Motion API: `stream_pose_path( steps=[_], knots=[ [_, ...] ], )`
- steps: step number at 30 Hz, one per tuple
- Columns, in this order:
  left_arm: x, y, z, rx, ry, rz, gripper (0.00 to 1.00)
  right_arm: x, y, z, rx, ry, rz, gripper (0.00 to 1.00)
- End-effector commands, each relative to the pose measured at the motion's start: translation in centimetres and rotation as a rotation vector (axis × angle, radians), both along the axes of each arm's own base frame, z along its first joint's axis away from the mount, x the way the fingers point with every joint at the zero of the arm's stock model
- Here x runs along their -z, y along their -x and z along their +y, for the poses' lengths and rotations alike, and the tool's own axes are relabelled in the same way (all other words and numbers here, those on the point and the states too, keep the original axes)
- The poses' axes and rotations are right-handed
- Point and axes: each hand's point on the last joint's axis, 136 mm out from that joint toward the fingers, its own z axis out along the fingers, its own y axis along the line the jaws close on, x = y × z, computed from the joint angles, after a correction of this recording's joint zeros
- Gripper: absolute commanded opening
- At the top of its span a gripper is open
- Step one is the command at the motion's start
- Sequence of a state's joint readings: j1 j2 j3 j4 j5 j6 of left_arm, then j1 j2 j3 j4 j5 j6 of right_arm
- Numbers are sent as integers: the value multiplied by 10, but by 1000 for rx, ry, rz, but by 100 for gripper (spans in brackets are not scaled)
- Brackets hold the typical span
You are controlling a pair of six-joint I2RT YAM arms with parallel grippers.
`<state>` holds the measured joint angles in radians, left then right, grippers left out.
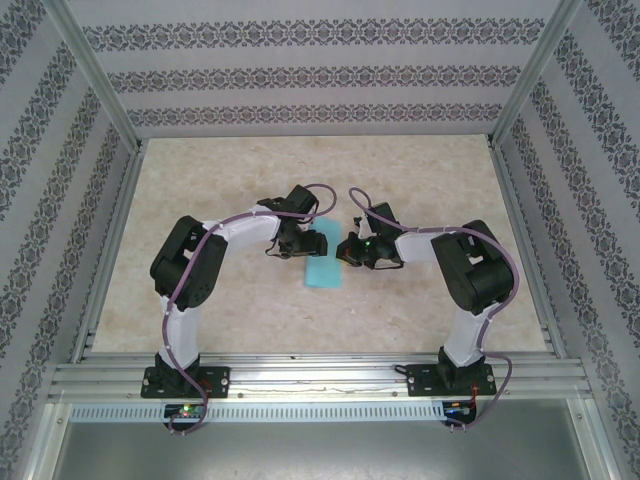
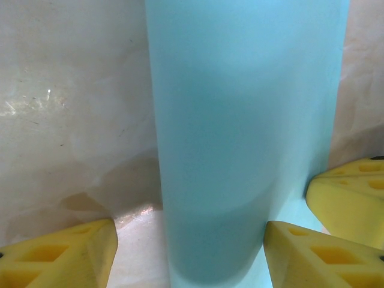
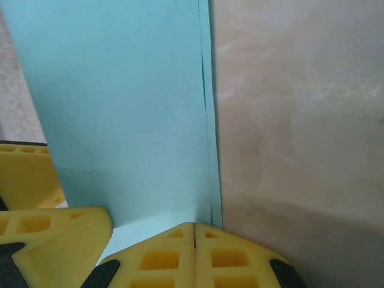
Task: Fold a paper plane with a square sheet of paper (pick it up from the middle)
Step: Hold the square sheet of paper at the center of the table.
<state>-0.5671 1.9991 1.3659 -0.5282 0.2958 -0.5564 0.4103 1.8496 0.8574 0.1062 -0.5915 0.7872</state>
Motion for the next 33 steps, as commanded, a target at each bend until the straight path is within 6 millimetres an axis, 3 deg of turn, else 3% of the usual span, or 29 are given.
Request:
stream_pose_path(
  steps=[1,5,12,24,27,33],
  knots=[
    [11,10,-3,22,5,57,68,17,7,-7,21,53,27,0],
    [-3,7,-1,-20,51,21,66,16,10,-10,25,55,25,0],
    [-11,2,-9,-126,339,56,57,15,11,-10,25,50,26,0],
    [5,1,8,-145,232,47,43,9,11,-7,24,24,14,0],
    [3,1,10,-128,200,38,38,4,9,-6,20,15,8,0],
    [-14,-3,8,-94,174,-33,38,3,9,-6,20,15,4,0]
  ],
)
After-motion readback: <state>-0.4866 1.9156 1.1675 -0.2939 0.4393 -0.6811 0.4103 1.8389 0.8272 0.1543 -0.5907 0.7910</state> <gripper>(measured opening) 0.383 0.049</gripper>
